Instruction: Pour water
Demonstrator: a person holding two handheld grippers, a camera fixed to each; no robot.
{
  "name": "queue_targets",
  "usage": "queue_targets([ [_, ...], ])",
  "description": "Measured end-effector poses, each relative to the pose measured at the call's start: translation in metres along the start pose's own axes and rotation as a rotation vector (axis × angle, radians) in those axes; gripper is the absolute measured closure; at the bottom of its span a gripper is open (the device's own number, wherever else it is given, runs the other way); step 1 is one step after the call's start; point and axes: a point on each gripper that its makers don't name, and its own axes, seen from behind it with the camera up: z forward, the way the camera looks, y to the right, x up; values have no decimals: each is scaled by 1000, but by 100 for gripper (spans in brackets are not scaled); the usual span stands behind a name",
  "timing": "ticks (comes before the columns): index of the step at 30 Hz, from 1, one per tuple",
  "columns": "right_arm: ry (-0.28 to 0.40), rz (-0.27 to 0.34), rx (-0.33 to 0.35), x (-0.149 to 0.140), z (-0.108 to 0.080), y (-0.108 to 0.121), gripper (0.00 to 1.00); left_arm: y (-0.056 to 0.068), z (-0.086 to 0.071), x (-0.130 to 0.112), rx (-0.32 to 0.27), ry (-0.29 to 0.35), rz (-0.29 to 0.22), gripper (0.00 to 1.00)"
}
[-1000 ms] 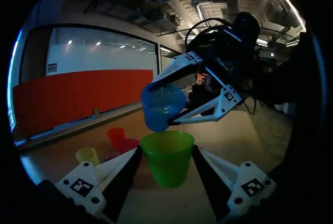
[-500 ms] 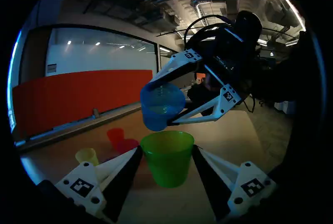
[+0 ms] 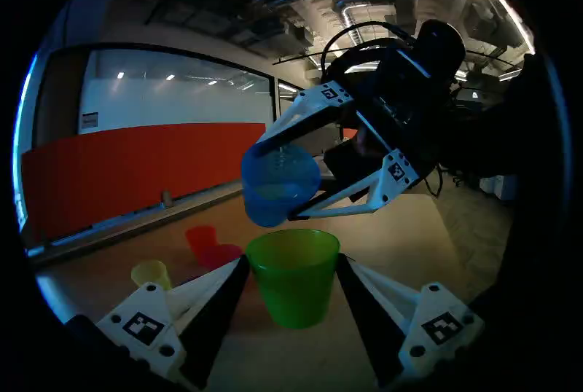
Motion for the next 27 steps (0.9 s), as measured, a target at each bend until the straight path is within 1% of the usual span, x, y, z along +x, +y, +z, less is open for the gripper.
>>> queue_targets([
  [27, -25, -134, -15, 6, 8, 5, 8, 2, 0, 1, -13, 10, -2, 13],
])
